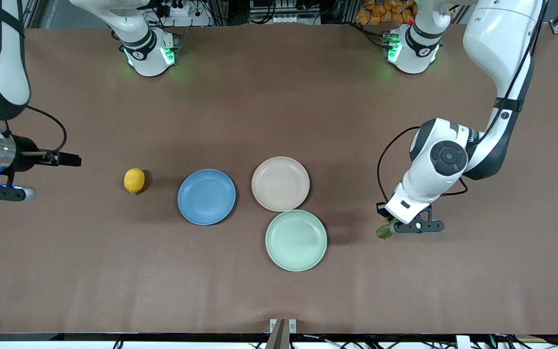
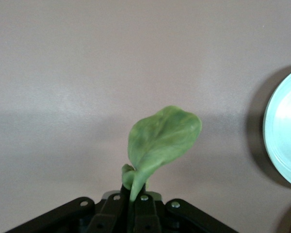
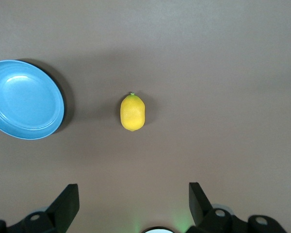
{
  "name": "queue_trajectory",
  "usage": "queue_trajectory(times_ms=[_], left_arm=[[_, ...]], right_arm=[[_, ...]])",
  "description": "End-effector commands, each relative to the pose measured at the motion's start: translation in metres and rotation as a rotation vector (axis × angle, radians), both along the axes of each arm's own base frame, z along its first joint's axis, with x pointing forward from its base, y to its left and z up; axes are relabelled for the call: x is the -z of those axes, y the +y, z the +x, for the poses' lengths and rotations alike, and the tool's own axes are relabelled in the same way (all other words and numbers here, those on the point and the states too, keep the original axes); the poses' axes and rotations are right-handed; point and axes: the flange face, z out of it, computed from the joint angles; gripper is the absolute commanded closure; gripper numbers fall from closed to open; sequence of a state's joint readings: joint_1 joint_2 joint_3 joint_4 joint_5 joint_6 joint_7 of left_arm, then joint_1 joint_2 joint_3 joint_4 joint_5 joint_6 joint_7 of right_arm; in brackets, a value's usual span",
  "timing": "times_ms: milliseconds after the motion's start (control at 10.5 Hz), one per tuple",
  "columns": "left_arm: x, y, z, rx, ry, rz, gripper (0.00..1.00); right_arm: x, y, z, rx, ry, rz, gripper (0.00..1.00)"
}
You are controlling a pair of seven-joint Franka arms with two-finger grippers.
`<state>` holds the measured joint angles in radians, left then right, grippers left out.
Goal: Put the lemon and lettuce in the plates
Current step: 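Carry the lettuce toward the beige plate while the right gripper reaches the lemon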
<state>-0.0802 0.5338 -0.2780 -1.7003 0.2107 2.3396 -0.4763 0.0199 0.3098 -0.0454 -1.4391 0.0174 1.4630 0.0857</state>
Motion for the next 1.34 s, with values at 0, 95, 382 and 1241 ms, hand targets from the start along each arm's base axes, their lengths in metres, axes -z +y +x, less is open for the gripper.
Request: queue_trajectory(times_ms=[0,95,382,1241], left_arm=[[0.004,-0.013,0.003,-0.051,0.008,-0.027,1.0],[0.005,-0.012,0.003,-0.051,0.007,-0.025,1.0],[0.002,-0.031,-0.002,-0.074,-0.001,-0.037,1.0],[0.013,-0.189,-0.072,-0.019,0.095,-0.193,1.0]], right_arm=[[0.017,0.0,0.009,-0.002,-0.004,0.016,0.0],[0.031,0.001,0.013,-0.005,-0.009,0.016,0.0],[0.091,0.004,0.01,-0.006,-0.045,0.015,0.0],[0.202,0.015,-0.063,-0.021,-0.195,0.012,0.0]])
